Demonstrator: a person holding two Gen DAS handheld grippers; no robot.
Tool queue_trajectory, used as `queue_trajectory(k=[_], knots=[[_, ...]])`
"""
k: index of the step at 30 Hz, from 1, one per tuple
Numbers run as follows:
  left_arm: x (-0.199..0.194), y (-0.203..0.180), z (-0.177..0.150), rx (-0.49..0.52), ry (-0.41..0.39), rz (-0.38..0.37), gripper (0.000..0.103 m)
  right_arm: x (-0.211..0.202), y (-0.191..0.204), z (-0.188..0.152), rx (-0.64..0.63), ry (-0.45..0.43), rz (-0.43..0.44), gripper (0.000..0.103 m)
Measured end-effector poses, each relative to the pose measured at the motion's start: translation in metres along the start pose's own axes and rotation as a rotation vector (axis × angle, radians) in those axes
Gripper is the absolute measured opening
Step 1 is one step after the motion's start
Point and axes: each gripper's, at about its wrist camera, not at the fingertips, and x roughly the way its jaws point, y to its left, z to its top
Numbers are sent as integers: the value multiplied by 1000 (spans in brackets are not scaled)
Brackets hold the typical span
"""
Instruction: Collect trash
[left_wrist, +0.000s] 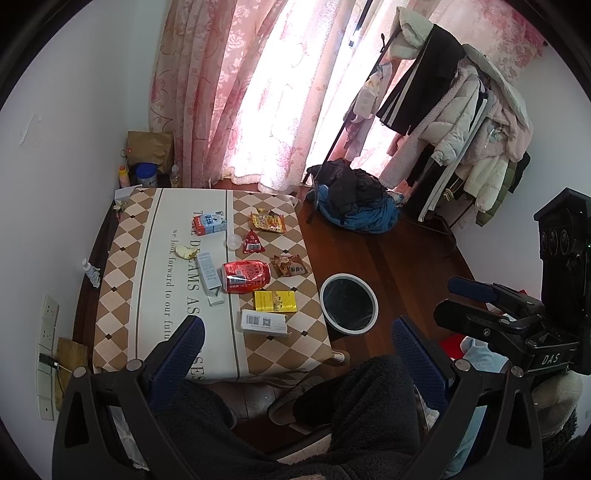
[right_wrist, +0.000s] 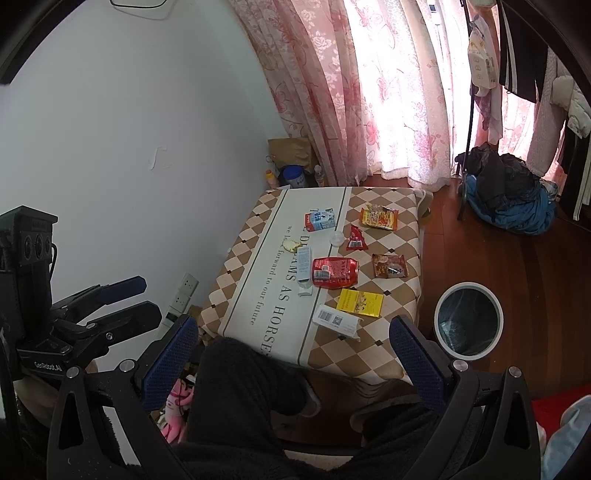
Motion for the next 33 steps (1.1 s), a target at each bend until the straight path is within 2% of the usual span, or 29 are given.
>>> queue_trajectory(k=[30, 33], knots=[[-3, 2, 2, 8, -5, 13, 103, -2, 4, 2, -5, -9, -3, 103], [1, 6, 2, 1, -13, 40, 103, 4, 1, 3, 12, -3, -18, 103]])
